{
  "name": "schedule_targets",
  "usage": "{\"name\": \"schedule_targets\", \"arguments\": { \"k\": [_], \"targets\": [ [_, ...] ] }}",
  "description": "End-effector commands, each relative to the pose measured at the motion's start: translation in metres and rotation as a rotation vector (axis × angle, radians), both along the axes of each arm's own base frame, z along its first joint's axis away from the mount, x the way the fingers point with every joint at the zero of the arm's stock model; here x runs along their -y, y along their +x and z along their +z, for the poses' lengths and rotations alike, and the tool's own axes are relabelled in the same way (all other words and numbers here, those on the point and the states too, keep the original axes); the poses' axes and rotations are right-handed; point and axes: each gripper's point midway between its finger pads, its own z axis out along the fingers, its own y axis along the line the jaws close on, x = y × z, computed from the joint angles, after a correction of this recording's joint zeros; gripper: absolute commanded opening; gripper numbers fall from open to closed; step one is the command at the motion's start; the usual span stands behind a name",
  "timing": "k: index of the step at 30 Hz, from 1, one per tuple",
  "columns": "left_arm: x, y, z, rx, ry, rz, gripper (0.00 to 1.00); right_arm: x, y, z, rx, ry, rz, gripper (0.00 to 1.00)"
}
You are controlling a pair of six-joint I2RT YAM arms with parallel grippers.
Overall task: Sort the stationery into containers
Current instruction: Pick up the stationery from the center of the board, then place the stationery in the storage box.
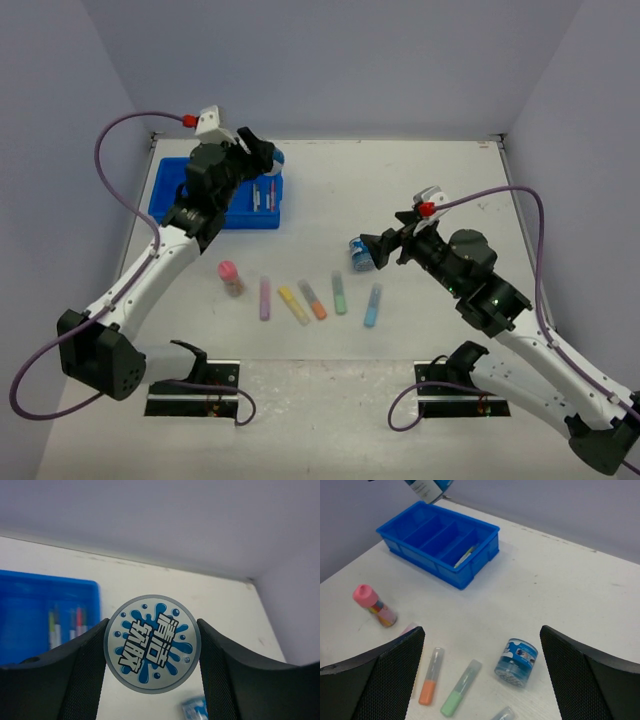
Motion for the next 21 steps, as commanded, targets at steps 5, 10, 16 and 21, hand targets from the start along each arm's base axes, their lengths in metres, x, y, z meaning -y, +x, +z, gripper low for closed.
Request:
{"name": "schedule_targets", "arguments": {
  "k": [5,10,16,21],
  "targets": [
    [-0.124,0.098,-0.033,0.035,0.239,0.602,0.00,0.021,0.017,0.015,0.055,0.085,-0.152,0.99],
    [-0.132,0.127,-0.061,0.006,0.311,0.635,0.00,0.014,0.018,0.009,0.035,0.078,-0.127,0.99],
    [-0.149,0.146,-0.102,-0.018,0.341,0.643,0.00,0.008,0.019,0.003,0.017,0.064,-0.105,0.99],
    [-0.150,0.158,-0.122,-0.013,0.343,0.628,0.00,0.004,0.020,-0.001,0.003,0.055,-0.093,0.99]
  ]
}}
